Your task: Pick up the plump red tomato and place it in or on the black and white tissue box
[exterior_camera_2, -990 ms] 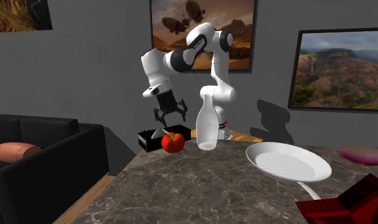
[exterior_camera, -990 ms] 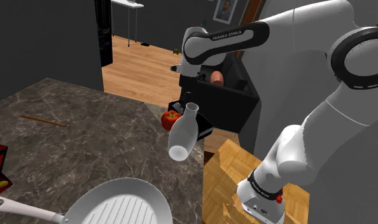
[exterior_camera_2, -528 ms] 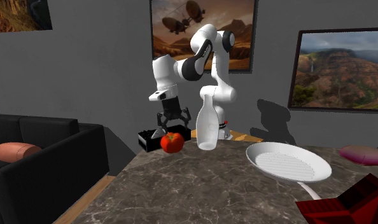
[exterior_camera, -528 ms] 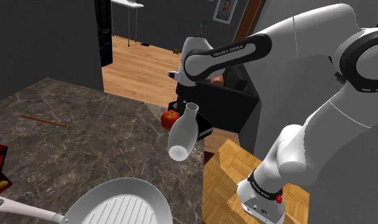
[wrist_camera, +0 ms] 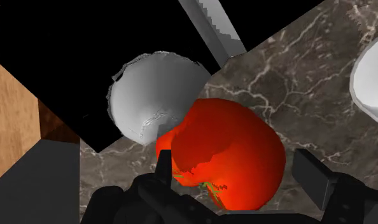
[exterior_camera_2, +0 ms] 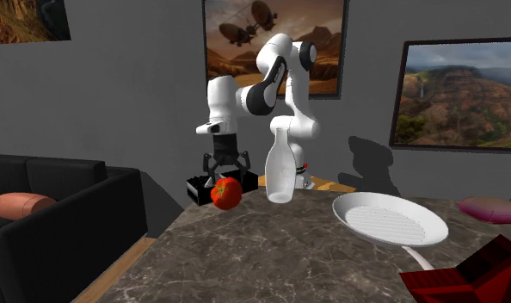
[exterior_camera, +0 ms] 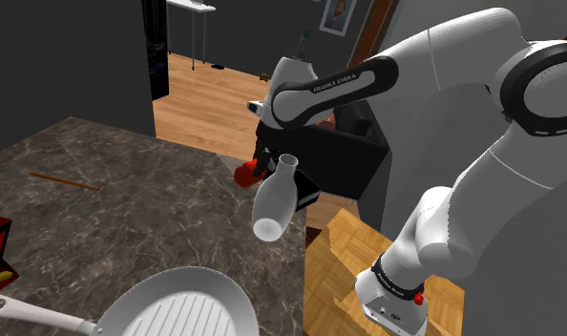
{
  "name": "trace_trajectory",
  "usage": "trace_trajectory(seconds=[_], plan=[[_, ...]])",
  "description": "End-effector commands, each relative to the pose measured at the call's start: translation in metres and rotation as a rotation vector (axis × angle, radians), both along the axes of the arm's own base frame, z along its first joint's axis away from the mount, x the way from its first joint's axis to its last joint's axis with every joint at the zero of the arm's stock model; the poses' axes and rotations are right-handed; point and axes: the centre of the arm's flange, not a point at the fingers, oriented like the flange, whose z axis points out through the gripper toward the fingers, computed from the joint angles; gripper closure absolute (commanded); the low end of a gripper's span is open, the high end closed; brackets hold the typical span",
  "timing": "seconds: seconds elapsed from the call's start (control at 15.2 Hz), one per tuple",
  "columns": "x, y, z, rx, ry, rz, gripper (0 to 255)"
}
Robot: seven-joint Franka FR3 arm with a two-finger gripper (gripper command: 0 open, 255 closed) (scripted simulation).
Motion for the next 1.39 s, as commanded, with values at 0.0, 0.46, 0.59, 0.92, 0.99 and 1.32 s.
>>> trace_trajectory(seconds=[0.0,0.46,0.59,0.92,0.99,1.32], plan=[[-0.028,0.005,-0.021,0.000,0.203,0.034,0],[-0.012,0.005,-0.019,-0.001,0.203,0.036,255],[-0.018,0.007,-0.020,-0.002,0.203,0.036,255],[-0.028,0.005,0.000,0.000,0.203,0.034,255],[-0.028,0.005,0.005,0.000,0.203,0.034,255],[-0.028,0.005,0.032,0.000,0.203,0.034,255]])
